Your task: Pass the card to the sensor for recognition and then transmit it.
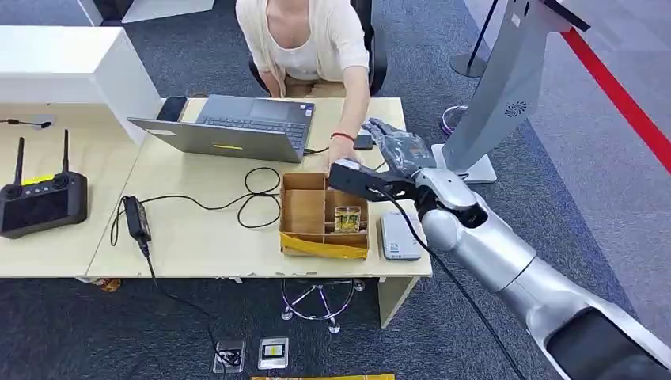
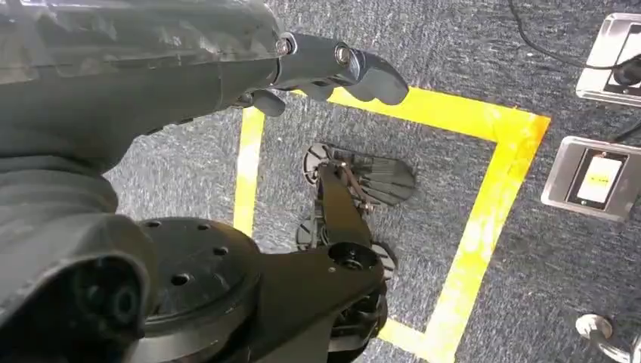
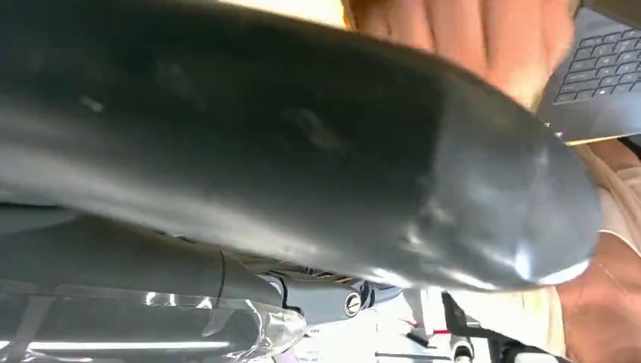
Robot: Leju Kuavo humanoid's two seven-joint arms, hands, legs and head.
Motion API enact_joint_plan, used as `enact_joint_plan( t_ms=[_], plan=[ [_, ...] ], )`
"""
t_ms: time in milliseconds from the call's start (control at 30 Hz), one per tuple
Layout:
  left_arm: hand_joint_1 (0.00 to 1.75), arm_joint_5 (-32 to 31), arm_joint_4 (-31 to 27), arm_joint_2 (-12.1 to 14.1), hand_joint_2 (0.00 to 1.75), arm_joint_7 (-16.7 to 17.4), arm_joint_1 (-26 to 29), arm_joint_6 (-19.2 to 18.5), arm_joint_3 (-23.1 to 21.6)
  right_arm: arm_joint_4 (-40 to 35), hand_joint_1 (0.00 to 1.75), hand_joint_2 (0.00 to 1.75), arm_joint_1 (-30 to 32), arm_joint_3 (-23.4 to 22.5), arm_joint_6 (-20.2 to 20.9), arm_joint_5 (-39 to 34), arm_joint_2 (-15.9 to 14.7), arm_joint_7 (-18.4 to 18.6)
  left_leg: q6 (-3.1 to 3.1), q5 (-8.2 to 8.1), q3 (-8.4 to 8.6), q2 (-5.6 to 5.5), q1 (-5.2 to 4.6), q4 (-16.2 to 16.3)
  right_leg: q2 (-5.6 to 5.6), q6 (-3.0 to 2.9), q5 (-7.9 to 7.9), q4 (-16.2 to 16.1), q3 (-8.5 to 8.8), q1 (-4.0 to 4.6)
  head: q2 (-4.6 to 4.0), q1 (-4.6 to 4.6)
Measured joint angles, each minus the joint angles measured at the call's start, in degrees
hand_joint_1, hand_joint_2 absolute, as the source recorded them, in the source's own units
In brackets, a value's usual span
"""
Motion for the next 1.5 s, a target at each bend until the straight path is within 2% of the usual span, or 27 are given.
enact_joint_plan(
  t_ms=[867, 1500],
  plan=[
    [0.00, -0.9, 0.0, 0.0, 0.00, 0.0, -0.1, 0.0, 0.0, -1.0, 0.00, 0.00, 0.1, 1.5, -1.2, -2.1, -2.8, 0.3, 0.00, 0.00, 0.00, 0.00, 0.00, 0.0, 0.01, 0.00, 0.00, 0.0, 0.00, 0.00, 0.00, 0.02],
    [0.00, -0.4, 0.0, 0.1, 0.00, 0.0, 0.0, 0.0, 0.0, -1.0, 0.00, 0.00, 0.1, 1.9, -1.6, -3.0, -2.9, -0.2, 0.00, 0.00, 0.00, -0.01, 0.00, 0.0, 0.00, 0.00, 0.00, 0.0, 0.00, 0.00, 0.00, 0.02]
  ],
)
